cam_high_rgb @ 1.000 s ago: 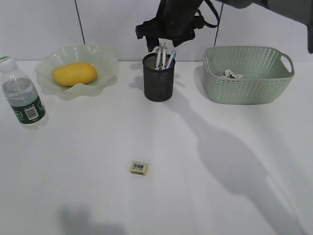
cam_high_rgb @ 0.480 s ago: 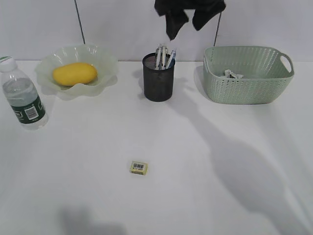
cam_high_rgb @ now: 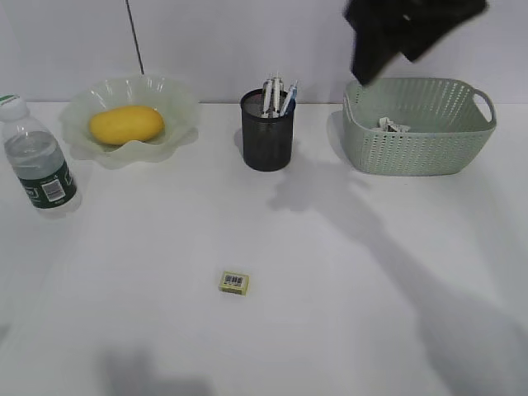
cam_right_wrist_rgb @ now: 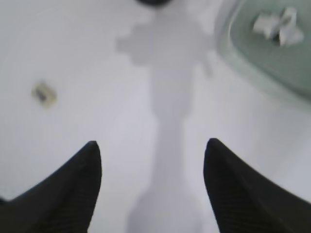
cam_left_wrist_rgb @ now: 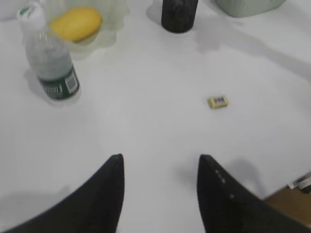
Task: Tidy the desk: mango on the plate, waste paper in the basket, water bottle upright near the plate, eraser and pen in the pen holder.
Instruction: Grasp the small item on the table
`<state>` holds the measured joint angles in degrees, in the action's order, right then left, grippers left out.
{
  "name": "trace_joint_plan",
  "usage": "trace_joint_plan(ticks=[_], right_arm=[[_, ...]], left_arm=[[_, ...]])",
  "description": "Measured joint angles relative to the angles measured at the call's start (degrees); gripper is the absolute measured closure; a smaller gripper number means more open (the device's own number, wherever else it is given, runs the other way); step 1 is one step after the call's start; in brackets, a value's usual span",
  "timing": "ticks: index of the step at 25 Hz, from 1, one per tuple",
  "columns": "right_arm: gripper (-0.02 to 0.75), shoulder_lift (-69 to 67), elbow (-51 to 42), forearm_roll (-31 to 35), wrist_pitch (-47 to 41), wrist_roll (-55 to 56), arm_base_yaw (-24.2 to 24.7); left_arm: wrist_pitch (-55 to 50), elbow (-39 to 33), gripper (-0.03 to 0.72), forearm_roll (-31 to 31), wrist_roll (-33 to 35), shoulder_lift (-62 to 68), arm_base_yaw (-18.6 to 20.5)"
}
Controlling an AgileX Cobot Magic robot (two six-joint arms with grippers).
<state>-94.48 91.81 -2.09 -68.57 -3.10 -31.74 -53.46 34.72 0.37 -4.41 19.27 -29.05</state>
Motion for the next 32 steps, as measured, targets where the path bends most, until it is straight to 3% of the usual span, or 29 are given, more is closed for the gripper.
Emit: trace_joint_plan(ticks=[7, 14, 22, 32], right_arm=[[0.217, 16.30, -22.89, 0.00, 5.45, -0.13, 0.00], [0.217, 31.69, -38.43, 1.13, 6.21, -0.15, 0.00], [0.218, 50.37, -49.10, 2.66, 6.26, -0.15, 0.00], [0.218, 68.73, -55.45, 2.85, 4.88, -0.15, 0.00]], left_arm=[[6.09, 5.41, 0.287, -0.76, 5.39, 19.03, 0.00], [8.70, 12.80, 0.273, -7.76, 15.83, 36.51, 0.00], [9.01, 20.70, 0.214, -15.19, 30.74, 52.74, -0.39], [9.11, 29.97, 0.169, -15.42, 41.57, 69.99, -5.94]])
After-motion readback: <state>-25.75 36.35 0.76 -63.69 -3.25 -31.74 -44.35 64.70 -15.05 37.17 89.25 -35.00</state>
